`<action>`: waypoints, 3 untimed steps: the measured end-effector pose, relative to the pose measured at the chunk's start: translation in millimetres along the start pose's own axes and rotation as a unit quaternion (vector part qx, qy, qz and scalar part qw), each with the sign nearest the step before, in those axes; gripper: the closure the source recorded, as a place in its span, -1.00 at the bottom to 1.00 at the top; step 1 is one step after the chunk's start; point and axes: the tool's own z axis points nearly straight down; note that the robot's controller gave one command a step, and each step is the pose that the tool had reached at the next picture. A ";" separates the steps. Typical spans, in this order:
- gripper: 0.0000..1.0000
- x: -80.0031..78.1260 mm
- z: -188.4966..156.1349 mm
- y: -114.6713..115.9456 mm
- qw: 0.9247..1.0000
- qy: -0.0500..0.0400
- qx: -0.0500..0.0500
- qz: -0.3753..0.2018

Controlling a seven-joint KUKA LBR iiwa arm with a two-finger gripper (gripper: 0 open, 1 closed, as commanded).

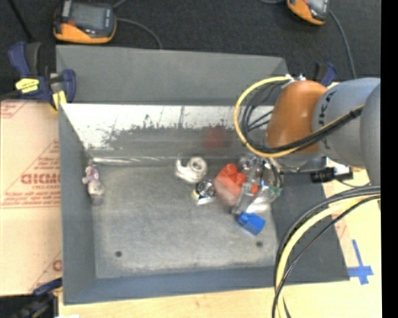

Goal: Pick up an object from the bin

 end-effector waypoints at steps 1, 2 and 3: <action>1.00 -1.4 -2.5 1.3 1.000 -0.002 -0.001 -0.001; 1.00 -4.2 -109.9 7.6 1.000 -0.006 -0.002 -0.003; 1.00 -1.4 -193.2 -24.4 1.000 -0.006 -0.001 0.016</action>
Offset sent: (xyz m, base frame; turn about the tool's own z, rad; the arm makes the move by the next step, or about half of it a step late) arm 0.0000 0.0000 0.0000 0.0000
